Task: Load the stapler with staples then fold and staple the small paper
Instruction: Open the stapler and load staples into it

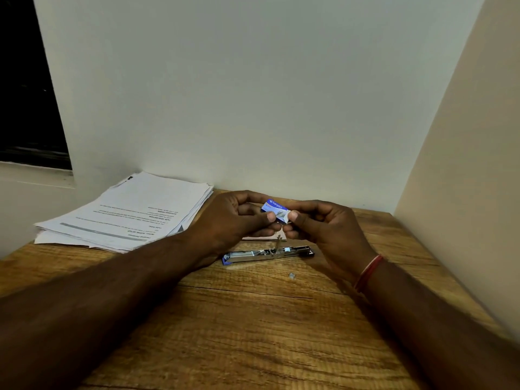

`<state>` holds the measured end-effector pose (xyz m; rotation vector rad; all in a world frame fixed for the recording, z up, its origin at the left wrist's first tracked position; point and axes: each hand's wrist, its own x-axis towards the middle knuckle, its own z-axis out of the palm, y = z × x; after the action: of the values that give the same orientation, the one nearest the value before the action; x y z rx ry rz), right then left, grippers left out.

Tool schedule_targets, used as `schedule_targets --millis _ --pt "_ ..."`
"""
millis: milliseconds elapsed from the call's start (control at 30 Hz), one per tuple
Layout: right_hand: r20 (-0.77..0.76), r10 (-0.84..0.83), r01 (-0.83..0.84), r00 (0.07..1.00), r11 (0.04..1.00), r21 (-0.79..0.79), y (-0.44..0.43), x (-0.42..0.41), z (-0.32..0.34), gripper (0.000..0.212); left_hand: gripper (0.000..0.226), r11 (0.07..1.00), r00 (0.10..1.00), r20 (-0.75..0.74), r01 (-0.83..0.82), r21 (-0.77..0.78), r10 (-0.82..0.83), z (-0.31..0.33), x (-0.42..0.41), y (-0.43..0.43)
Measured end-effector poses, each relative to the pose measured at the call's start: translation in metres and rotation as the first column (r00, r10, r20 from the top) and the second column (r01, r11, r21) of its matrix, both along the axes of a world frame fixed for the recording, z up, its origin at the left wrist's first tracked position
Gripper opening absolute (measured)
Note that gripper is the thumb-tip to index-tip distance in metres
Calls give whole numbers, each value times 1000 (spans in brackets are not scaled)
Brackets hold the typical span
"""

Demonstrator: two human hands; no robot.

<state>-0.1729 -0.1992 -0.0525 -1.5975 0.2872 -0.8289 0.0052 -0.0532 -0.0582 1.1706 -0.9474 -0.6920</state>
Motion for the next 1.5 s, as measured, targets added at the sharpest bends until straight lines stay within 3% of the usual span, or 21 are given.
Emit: schedule_targets --millis 133,300,433,700,1000,1167,1267,1500 --pt "-17 16 -16 1000 1000 -24 2 -1 2 30 38 1000 1000 16 -17 -9 18 1 1 1" --pt "-107 -73 43 992 964 -262 3 -2 1 39 43 1000 999 52 -3 -11 4 1 -1 2" --pt "-101 -156 113 982 932 -345 2 -2 1 35 35 999 998 53 -30 -20 31 1 -1 1" --pt "-68 -116 95 991 962 -255 0 1 1 32 33 998 998 33 -61 -14 62 4 -1 3" --pt "-103 -147 113 984 954 -277 -7 0 1 29 27 999 999 -30 -38 -15 38 4 1 1" --pt "-96 -76 54 992 975 -215 -6 0 1 28 55 1000 992 125 0 -24 3 1 6 -1" --pt "-110 -38 16 993 981 -191 -4 2 0 27 50 999 982 183 -30 -30 35 -3 5 -1" --pt "-63 -53 45 997 991 -126 -7 -2 4 27 44 996 984 156 -82 -32 86 2 7 0"
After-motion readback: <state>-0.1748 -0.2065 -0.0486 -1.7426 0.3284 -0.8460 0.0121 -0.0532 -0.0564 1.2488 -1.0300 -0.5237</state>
